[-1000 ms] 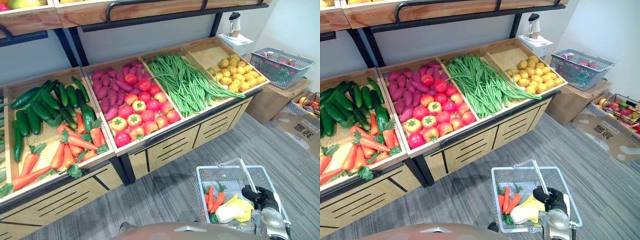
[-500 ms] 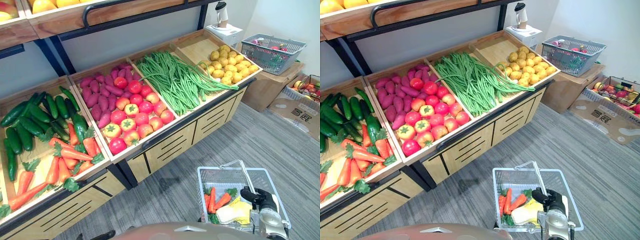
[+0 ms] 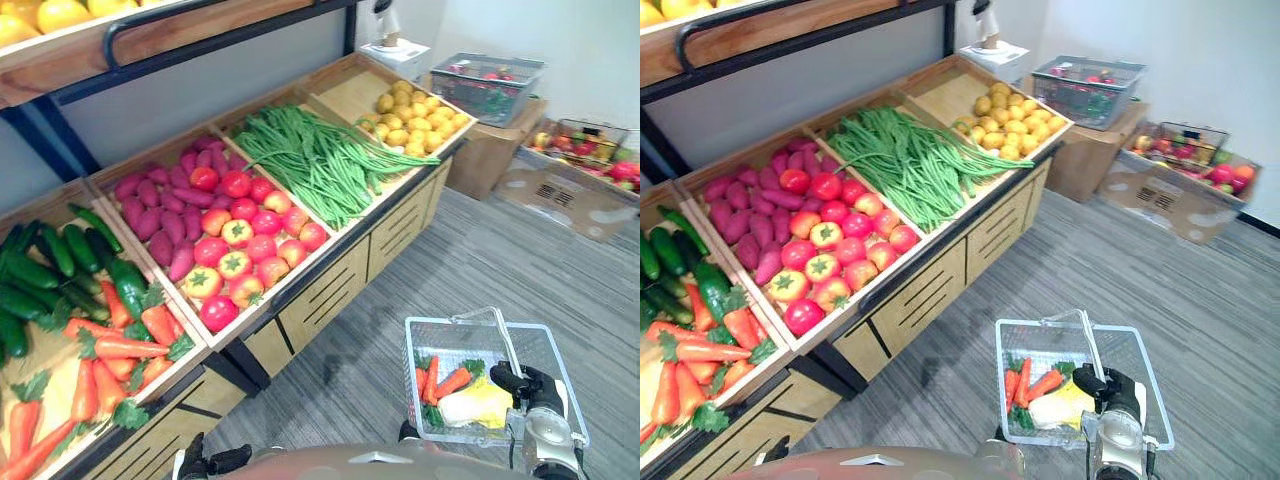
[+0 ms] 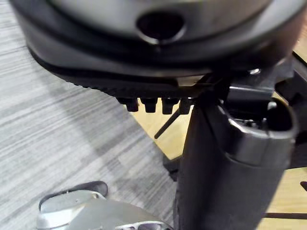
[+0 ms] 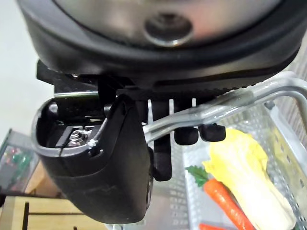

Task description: Pick vegetable in the basket

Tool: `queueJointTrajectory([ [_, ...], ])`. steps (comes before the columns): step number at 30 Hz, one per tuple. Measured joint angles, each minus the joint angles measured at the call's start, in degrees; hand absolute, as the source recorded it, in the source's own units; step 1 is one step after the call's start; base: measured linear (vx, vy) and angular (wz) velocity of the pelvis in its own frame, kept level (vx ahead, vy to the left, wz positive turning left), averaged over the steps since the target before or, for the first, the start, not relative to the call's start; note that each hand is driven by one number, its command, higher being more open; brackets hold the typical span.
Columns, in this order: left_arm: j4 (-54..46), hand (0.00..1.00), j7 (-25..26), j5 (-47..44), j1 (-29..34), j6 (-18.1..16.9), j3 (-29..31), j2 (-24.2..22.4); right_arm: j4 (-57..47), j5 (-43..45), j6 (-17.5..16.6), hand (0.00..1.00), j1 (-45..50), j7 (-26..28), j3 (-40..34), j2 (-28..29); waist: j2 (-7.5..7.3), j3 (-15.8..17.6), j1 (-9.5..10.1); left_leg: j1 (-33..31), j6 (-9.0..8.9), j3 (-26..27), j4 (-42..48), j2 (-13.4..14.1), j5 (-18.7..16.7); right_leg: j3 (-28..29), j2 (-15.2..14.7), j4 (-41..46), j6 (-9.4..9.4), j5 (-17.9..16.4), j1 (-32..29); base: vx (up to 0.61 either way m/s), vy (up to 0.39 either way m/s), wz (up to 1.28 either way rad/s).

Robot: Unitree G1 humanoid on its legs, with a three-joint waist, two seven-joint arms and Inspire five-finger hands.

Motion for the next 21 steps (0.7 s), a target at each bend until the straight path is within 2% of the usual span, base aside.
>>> queueJointTrajectory([
  [2,-1.91,1.0,0.26,1.15,-0.42,-0.07,0.15,2.2,-2.57,-0.01,0.25,0.0,-0.04,-0.68,0.02,1.34,-1.92,1.1,-0.44,-2.61,1.01,2.7,5.12,0.21,-2.69,2.71,0.23,-1.2,-0.06,2.14,-2.25,-0.21,0.102,-0.76],
  [3,-2.06,1.0,0.19,1.41,-1.4,0.05,0.28,3.81,-3.08,0.03,0.32,0.0,-0.69,-1.01,0.32,1.95,-3.63,2.04,-0.74,-3.82,3.33,3.51,6.86,-0.82,-3.59,3.71,-0.01,-3.98,-3.73,2.82,-2.84,-0.23,0.089,-0.68],
  [4,-1.84,1.0,0.16,1.82,-1.68,0.16,0.3,4.19,-3.08,0.02,0.71,0.0,-1.31,-1.05,0.42,2.04,-3.52,2.37,-0.59,-4.05,4.23,3.83,6.24,-0.79,-3.56,1.02,-0.03,-6.21,-7.46,-0.15,-2.35,-0.22,0.089,-1.09],
  [5,-1.57,1.0,0.22,3.19,-1.94,0.17,0.65,3.57,-3.09,0.03,1.36,0.0,-3.07,-1.12,0.42,2.23,-0.88,2.72,0.04,-3.17,4.92,7.34,3.08,1.48,-1.46,-8.79,0.0,-2.53,-11.55,-4.25,-3.47,-0.16,0.098,-1.05],
  [6,-1.78,1.0,0.19,3.35,-2.03,0.12,0.7,3.12,-3.14,0.0,1.46,0.0,-3.76,-1.25,0.8,2.24,-0.28,3.27,-0.23,-3.0,4.34,8.64,2.03,2.42,-0.09,-14.66,-2.11,11.91,-11.68,-5.22,-5.3,-0.04,0.098,-0.96],
  [7,-1.84,1.0,0.2,3.33,-2.03,0.16,0.81,3.41,-3.11,-0.01,1.58,0.0,-3.72,-1.34,0.83,2.26,-0.5,3.51,-0.09,-2.41,4.41,9.52,1.62,2.29,0.14,-16.92,-3.31,18.29,-11.81,-7.03,-4.8,0.0,0.11,-0.67],
  [8,-1.68,1.0,0.2,3.33,-1.37,0.52,0.65,3.99,-2.83,-0.06,2.18,0.0,-3.75,-1.46,1.57,2.28,-1.48,3.45,0.09,-2.1,4.77,11.39,1.31,1.43,0.4,-20.25,-5.84,24.73,-9.45,-11.51,-2.0,0.03,0.068,-0.59],
  [9,-1.69,1.0,0.2,3.3,-1.33,0.83,0.88,4.05,-2.85,-0.09,2.21,0.0,-3.81,-1.46,1.99,2.25,-2.42,3.16,0.32,-2.1,4.81,12.63,1.45,1.38,0.37,-20.94,-6.3,25.59,-9.34,-12.82,-1.12,0.02,0.034,-0.85],
  [10,-1.57,1.0,0.11,3.34,-1.3,1.44,1.34,4.42,-2.86,-0.13,2.17,0.0,-3.93,-1.28,3.37,2.28,-2.57,3.28,0.89,-2.08,4.83,14.6,1.9,1.2,0.38,-21.91,-6.36,24.36,-8.73,-13.01,-0.49,0.02,0.01,-0.84],
  [11,-1.34,1.0,-0.01,3.37,-1.29,1.61,1.91,4.32,-2.93,-0.15,2.05,0.0,-4.23,-1.02,4.08,2.24,-2.9,3.16,1.08,-1.95,4.86,15.95,2.31,1.34,0.41,-22.37,-5.09,21.86,-8.21,-12.5,-0.48,0.02,-0.01,-1.04],
  [13,-0.37,1.0,0.03,3.53,-1.25,2.04,2.14,3.49,-2.97,-0.14,1.93,0.0,-4.29,-0.9,4.62,1.97,-1.3,2.43,1.35,-1.34,4.93,18.16,1.42,1.48,0.77,-23.03,-2.12,10.81,-4.78,-10.38,3.14,0.01,-0.037,-0.85],
  [16,-0.3,1.0,0.06,4.16,-1.79,2.02,1.71,2.51,-2.97,-0.08,1.94,0.0,-4.19,-0.9,4.54,1.25,-0.24,2.04,0.64,-2.01,4.78,19.4,1.31,1.13,1.2,-23.17,-0.66,4.53,-2.55,-8.92,4.19,-0.02,-0.062,-0.29],
  [17,-0.21,1.0,0.13,5.16,-1.79,2.04,1.45,2.44,-2.96,-0.08,1.97,0.0,-3.91,-0.9,4.55,1.26,-0.05,1.92,0.03,-2.2,4.8,19.38,1.21,1.14,1.76,-23.21,-0.32,3.4,-2.44,-8.48,4.49,-0.04,-0.084,-0.05],
  [21,-0.15,1.0,0.47,5.53,-2.13,2.25,-0.18,2.41,-2.98,-0.11,1.96,0.0,-1.11,-0.8,4.54,1.05,0.44,1.61,-0.2,-1.73,4.05,19.08,0.35,1.53,4.2,-23.27,1.21,0.38,-3.15,-7.49,5.83,-0.05,-0.085,-0.03],
])
